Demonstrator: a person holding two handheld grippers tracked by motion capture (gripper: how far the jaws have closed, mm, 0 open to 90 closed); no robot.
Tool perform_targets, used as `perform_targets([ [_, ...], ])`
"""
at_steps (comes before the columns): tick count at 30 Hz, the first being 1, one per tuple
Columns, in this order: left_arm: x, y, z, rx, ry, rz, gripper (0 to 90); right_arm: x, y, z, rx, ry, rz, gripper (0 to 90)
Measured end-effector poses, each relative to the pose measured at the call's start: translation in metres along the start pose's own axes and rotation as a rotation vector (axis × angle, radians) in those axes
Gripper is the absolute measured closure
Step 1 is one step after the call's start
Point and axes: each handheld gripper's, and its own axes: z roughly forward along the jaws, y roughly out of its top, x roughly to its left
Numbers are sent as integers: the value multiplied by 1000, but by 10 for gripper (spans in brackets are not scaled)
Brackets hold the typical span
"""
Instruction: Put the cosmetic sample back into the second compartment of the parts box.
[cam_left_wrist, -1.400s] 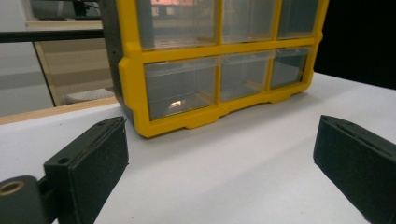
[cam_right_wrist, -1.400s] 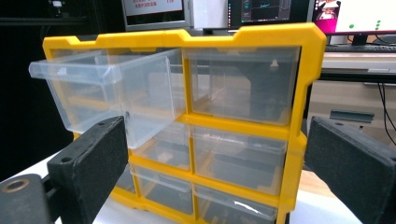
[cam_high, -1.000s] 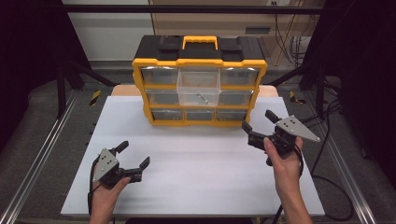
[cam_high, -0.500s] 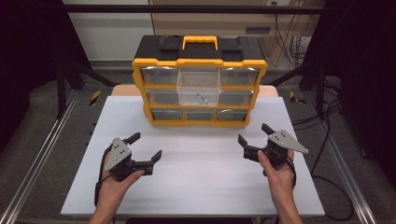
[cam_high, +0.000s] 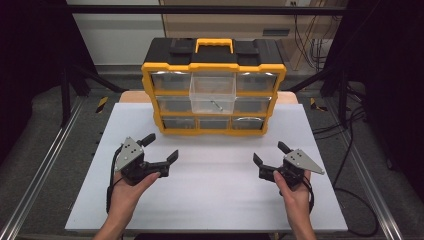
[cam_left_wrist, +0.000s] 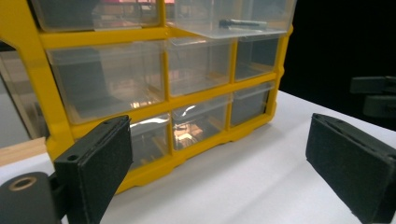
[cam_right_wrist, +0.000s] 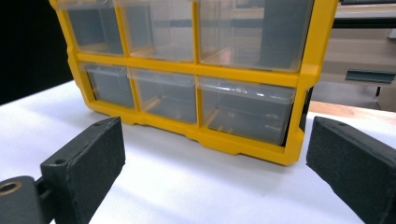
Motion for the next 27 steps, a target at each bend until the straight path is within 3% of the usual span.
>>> perform_targets([
  [4,3,4,-1,-8,16,-9,80,3,-4,0,4,1,-17,49],
  [8,3,6,-2,-9,28,-9,99,3,-10,0,-4,-1,-1,50],
  [14,2,11,-3,1,21,-18,161,2,-14,-3,-4,4,-5,52],
  [27,-17,28,12,11,-34,38,428,4,-22,-7,8,11,-25,53],
])
